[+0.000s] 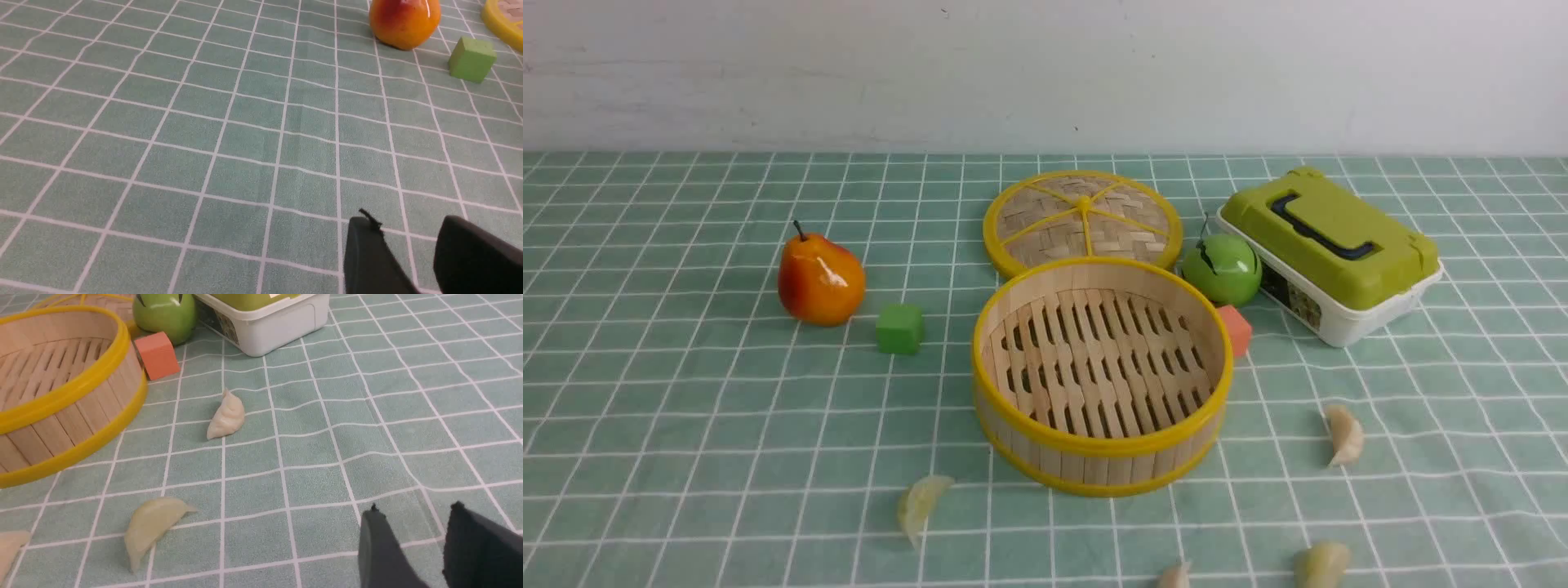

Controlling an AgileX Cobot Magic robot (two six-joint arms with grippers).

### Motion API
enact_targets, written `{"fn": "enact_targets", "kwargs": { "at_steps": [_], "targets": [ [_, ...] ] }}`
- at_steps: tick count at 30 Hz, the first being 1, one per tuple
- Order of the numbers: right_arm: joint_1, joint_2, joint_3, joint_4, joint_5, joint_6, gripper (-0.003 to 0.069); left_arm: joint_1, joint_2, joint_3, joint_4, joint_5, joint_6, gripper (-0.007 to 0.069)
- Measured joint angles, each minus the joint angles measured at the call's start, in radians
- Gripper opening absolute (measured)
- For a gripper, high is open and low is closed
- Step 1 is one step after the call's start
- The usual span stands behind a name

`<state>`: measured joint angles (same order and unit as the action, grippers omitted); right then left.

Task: Put the dumplings into the steamer on the table with the blue tablecloth.
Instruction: 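Reach for and grasp a dumpling on the table with the left gripper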

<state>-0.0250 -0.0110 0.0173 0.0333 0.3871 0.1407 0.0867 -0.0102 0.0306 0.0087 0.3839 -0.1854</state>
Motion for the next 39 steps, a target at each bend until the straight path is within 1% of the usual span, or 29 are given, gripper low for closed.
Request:
{"fn": "enact_targets", "kwargs": {
  "at_steps": [25,31,39],
  "targets": [
    [0.000,0.000,0.000,-0.005,0.000,0.000,0.0240,0.000,0.000,0.000,0.000,0.000,0.000,0.0239],
    [0.000,0.000,0.000,-0.050,-0.003,0.000,0.0240,0.000,0.000,0.000,-0.001,0.001,0.000,0.0239],
    [0.000,0.000,0.000,-0.046,-0.004,0.003,0.0240,0.000,0.000,0.000,-0.001,0.001,0.000,0.0239]
  ]
}}
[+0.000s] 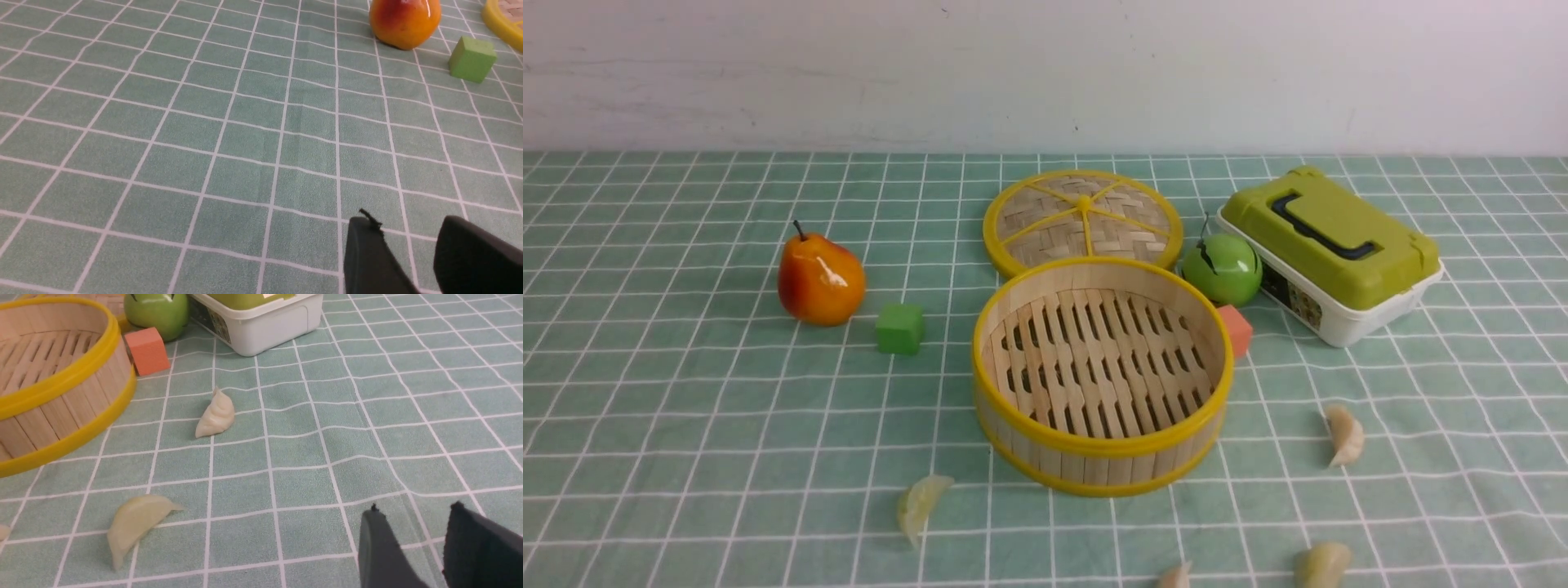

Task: Put the dumplings into the steamer on the table with the blue tablecloth.
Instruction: 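Reach for and grasp a dumpling on the table with the left gripper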

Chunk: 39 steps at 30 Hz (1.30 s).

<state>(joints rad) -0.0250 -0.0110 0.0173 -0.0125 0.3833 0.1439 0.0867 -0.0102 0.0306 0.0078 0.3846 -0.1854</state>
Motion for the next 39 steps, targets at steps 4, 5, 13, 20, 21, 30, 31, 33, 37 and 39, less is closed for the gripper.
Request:
{"fn": "enact_targets", "kwargs": {
  "at_steps": [4,5,13,20,21,30,31,33,37,39],
  "targets": [
    [0.000,0.000,0.000,0.063,0.000,0.000,0.0240,0.000,0.000,0.000,0.000,0.000,0.000,0.0239],
    [0.000,0.000,0.000,0.077,0.000,0.000,0.0240,0.000,0.000,0.000,0.000,0.000,0.000,0.0239],
    [0.000,0.000,0.000,0.115,0.000,0.000,0.0240,0.000,0.000,0.000,-0.008,-0.007,-0.005,0.0239],
    [0.000,0.000,0.002,0.470,0.011,0.147,0.0240,0.000,0.000,0.000,-0.534,-0.141,-0.398,0.0239],
    [0.000,0.000,0.003,0.528,0.014,0.176,0.0240,0.000,0.000,0.000,-0.604,-0.148,-0.430,0.0239],
    [0.000,0.000,0.009,0.836,0.007,0.276,0.0240,0.000,0.000,0.000,-0.928,-0.173,-0.545,0.0239],
    [0.000,0.000,0.009,0.836,0.005,0.259,0.0240,0.000,0.000,0.000,-0.934,-0.172,-0.542,0.0239],
    [0.000,0.000,0.009,0.836,0.004,0.182,0.0240,0.000,0.000,-0.005,-0.939,-0.152,-0.513,0.0239],
    [0.000,0.004,-0.040,0.831,0.069,-0.014,0.0218,0.000,0.000,-0.116,-0.879,-0.054,-0.251,0.0234],
    [0.000,0.042,-0.100,0.810,0.100,-0.087,0.0174,0.000,0.022,-0.219,-0.821,0.000,-0.093,0.0213]
  ]
}}
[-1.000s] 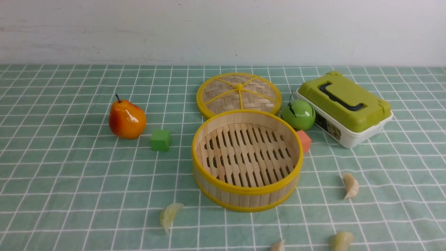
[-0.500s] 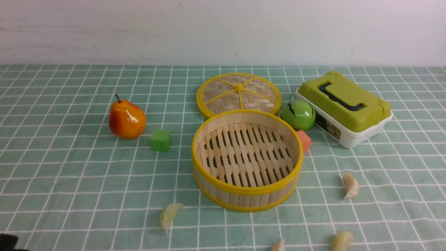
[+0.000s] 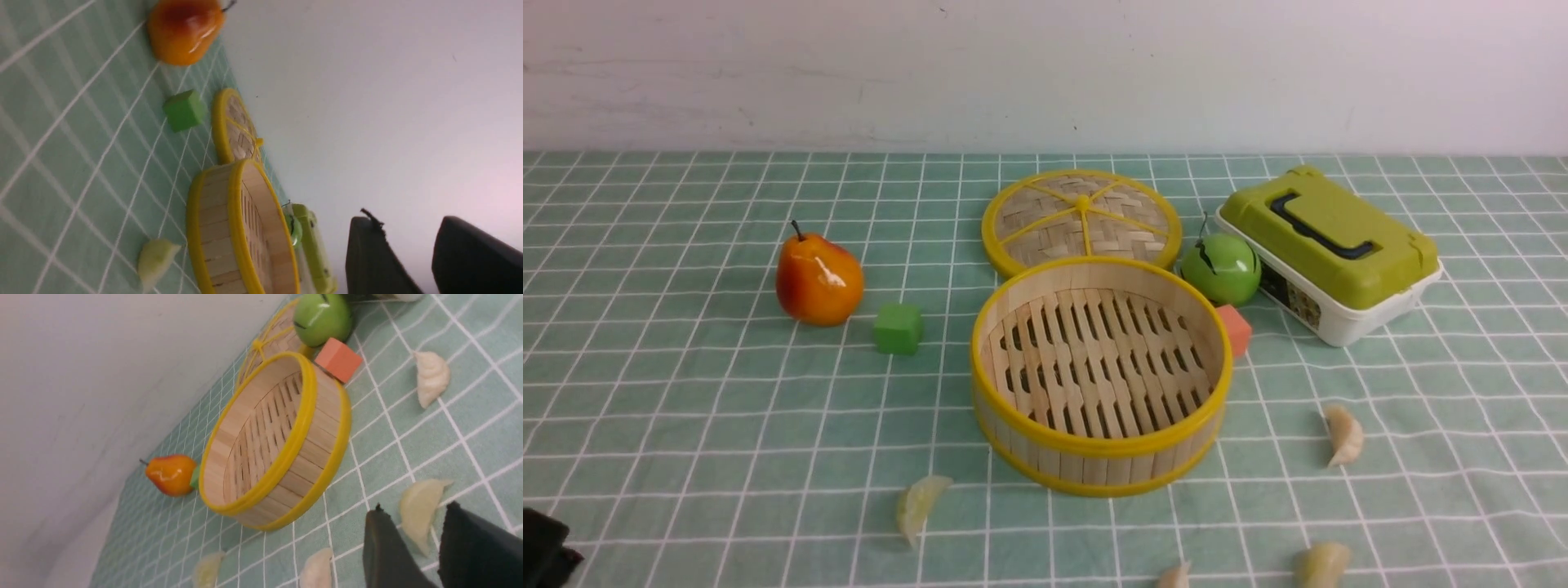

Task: Put the dumplings into the steamer on the table with the blue tablecloth.
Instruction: 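Reach for and grasp a dumpling on the table with the left gripper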

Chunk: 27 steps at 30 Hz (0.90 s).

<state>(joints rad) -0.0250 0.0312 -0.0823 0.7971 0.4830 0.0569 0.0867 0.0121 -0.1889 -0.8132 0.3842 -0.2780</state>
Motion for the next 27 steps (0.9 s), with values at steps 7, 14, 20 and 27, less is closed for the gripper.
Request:
{"fn": "enact_targets", "kwargs": {
  "at_steps": [7,14,20,27],
  "targets": [
    [0.000,0.432,-0.394,-0.198,0.211,-0.259,-0.0020,-0.011,0.352,-0.347,0.324,0.278,0.207,-0.0015],
    [0.079,0.773,-0.692,-0.315,0.513,-0.390,-0.0019,-0.073,0.634,-0.551,0.566,0.534,0.214,-0.0014],
    [0.312,0.927,-0.732,-0.429,0.545,-0.393,-0.0015,-0.259,0.886,-0.676,0.711,0.674,0.211,-0.0014],
    [0.446,0.988,-0.732,-0.491,0.536,-0.393,-0.0011,-0.443,1.269,-0.846,0.759,0.689,0.160,0.0110]
  ]
}}
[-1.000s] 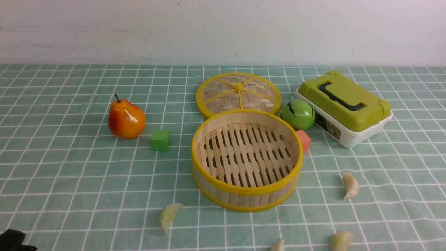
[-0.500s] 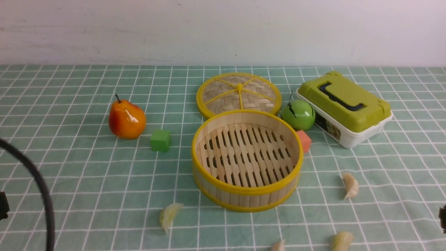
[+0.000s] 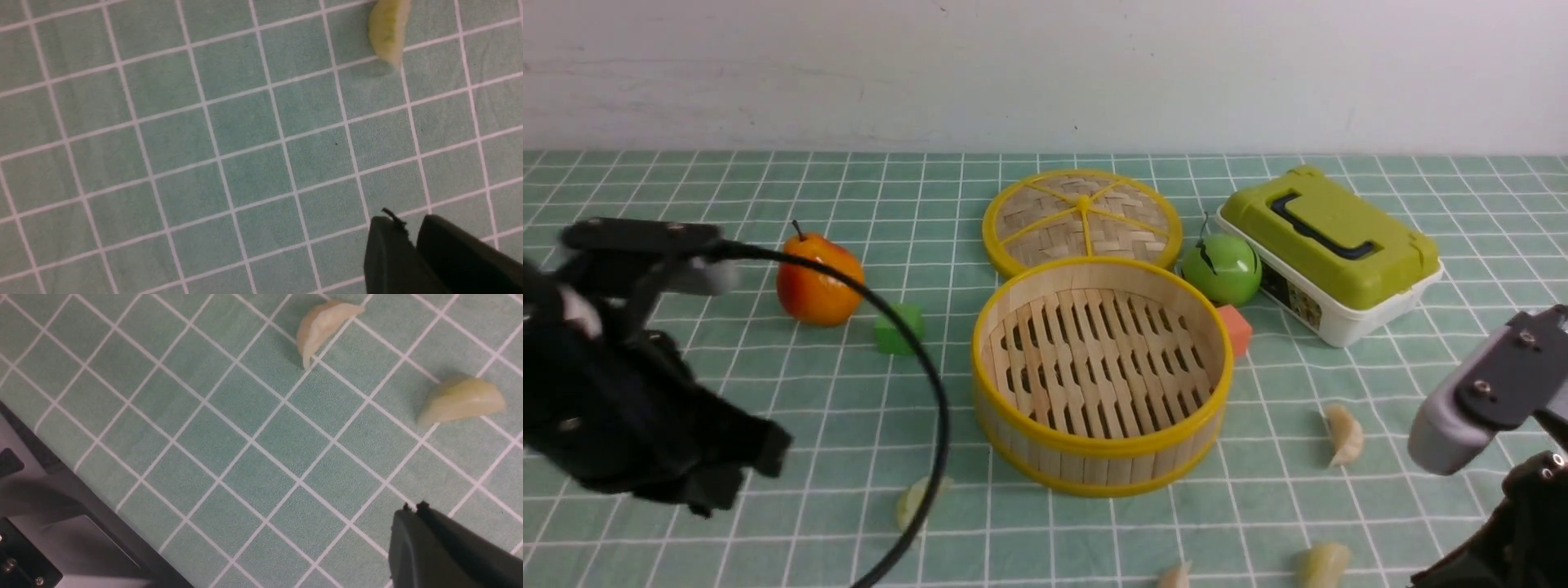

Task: Put the dumplings into the steamer on the table with the blue tablecloth.
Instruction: 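Reach for and grasp a dumpling on the table with the left gripper, then place the dumpling into the bamboo steamer basket with the left gripper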

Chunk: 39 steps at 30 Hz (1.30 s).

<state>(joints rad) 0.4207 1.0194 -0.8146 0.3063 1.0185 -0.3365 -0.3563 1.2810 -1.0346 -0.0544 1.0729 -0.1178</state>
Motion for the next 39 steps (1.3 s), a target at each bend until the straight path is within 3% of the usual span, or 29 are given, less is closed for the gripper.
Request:
{"fn": "enact_targets", "kwargs": {
  "at_steps": [8,12,17,20,21,22,23,25,31,39],
  "targets": [
    [0.001,0.000,-0.001,-0.004,-0.015,0.000,-0.0008,-0.093,0.408,-0.187,0.007,-0.052,0.032,0.0503],
    [0.001,0.000,-0.001,-0.007,-0.015,0.000,-0.0008,-0.096,0.561,-0.247,0.008,-0.122,0.033,0.0581],
    [0.001,0.000,-0.001,-0.035,-0.015,0.000,-0.0004,-0.096,0.658,-0.262,0.010,-0.203,0.033,0.0547],
    [0.003,0.000,-0.001,-0.052,-0.017,0.000,-0.0003,-0.096,0.675,-0.264,0.016,-0.221,0.025,0.0457],
    [0.003,0.000,-0.001,-0.054,-0.018,0.000,-0.0001,-0.096,0.675,-0.264,0.019,-0.229,0.017,0.0383],
    [0.003,0.000,-0.001,-0.054,-0.018,0.000,-0.0001,-0.096,0.676,-0.264,0.019,-0.229,0.016,0.0370],
    [0.004,0.000,-0.001,-0.056,-0.020,0.000,-0.0001,-0.096,0.676,-0.267,0.019,-0.227,0.011,0.0244],
    [0.005,0.000,-0.001,-0.057,-0.020,0.000,-0.0001,-0.096,0.676,-0.272,0.017,-0.216,0.009,0.0183],
    [0.005,0.000,-0.001,-0.057,-0.043,0.000,0.0003,-0.097,0.615,-0.399,0.006,-0.053,0.009,0.0191],
    [0.005,0.000,-0.001,-0.046,-0.060,0.013,0.0013,-0.116,0.684,-0.743,-0.089,0.008,-0.025,0.0191]
  ]
}}
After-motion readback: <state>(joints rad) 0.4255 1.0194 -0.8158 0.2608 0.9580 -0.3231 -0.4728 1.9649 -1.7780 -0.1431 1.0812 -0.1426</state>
